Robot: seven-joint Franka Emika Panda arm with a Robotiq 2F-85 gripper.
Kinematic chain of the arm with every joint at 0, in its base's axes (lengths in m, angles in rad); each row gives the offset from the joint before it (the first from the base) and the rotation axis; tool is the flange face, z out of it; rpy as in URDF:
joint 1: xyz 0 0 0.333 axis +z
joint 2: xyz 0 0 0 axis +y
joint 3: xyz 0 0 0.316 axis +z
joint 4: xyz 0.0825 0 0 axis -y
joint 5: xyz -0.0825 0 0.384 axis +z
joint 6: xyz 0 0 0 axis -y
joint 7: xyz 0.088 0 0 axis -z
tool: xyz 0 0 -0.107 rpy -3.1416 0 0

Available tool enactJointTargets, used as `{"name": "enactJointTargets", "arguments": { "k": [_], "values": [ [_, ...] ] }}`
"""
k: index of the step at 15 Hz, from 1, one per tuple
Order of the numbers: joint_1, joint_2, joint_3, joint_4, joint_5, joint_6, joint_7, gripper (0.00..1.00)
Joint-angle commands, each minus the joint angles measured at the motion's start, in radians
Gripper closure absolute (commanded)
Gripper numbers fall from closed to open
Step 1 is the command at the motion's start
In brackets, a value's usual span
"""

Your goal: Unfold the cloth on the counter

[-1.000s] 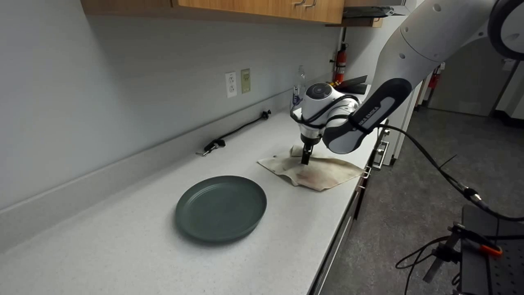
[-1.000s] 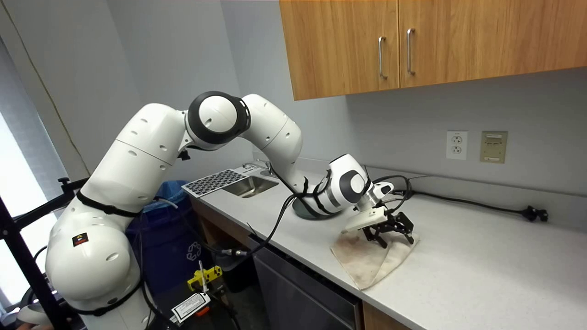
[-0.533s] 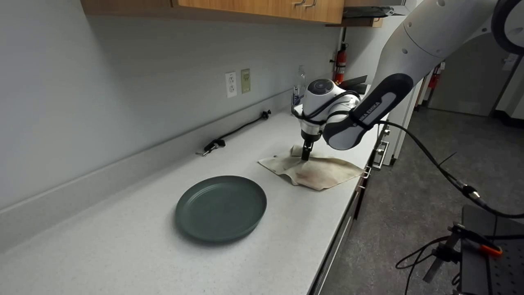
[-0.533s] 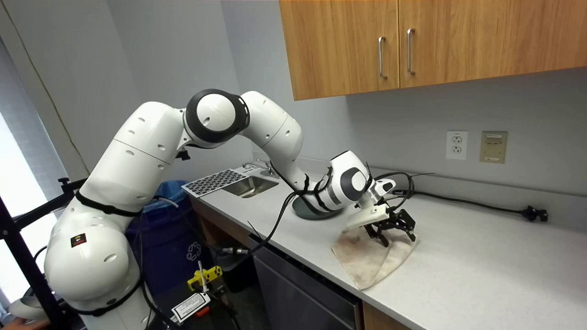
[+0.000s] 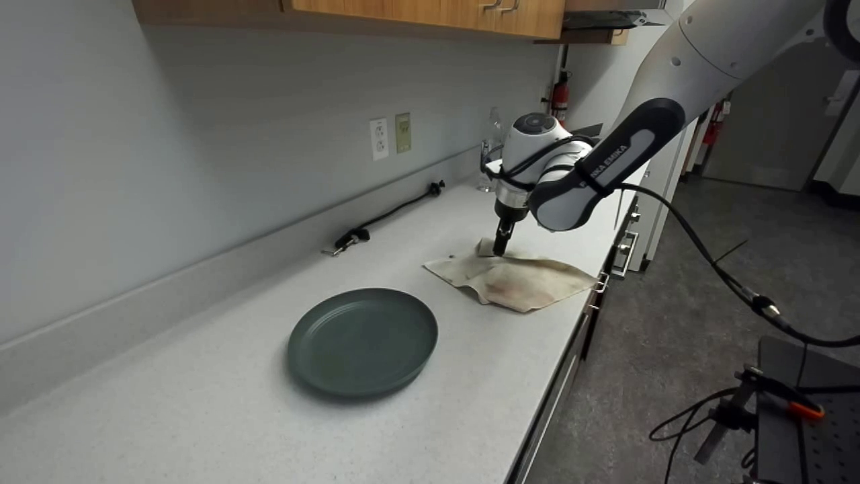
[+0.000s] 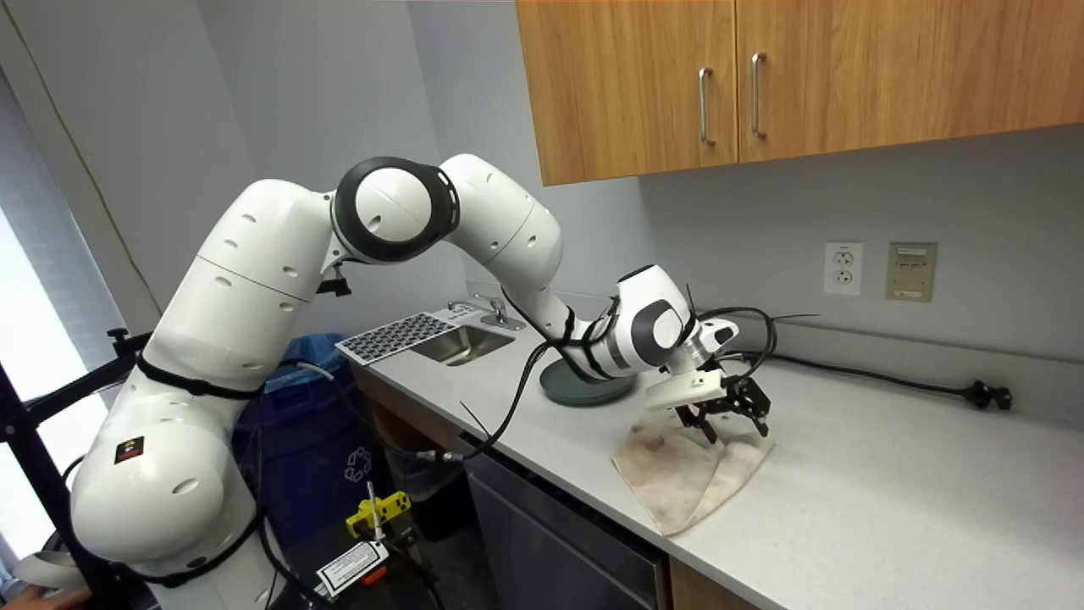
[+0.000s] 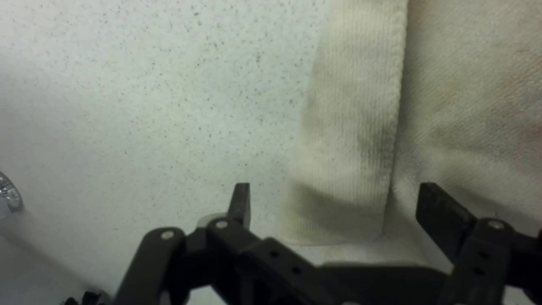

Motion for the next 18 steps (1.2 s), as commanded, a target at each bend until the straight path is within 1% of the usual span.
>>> {"name": "enactJointTargets", "arguments": {
  "k": [1, 5, 10, 12, 15, 18],
  "values": [
    [-0.010, -0.027, -0.001, -0.017, -0.002, -0.010, -0.032, 0.00],
    [-0.011, -0.020, 0.005, -0.022, 0.002, -0.015, -0.033, 0.00],
    [0.033, 0.013, -0.058, 0.005, -0.055, 0.018, 0.013, 0.00],
    [0.041, 0.021, -0.072, 0.016, -0.073, 0.017, 0.018, 0.00],
    [0.047, 0.029, -0.079, 0.024, -0.080, 0.013, 0.020, 0.00],
    [0.046, 0.037, -0.070, 0.038, -0.071, 0.008, 0.022, 0.00]
  ]
}}
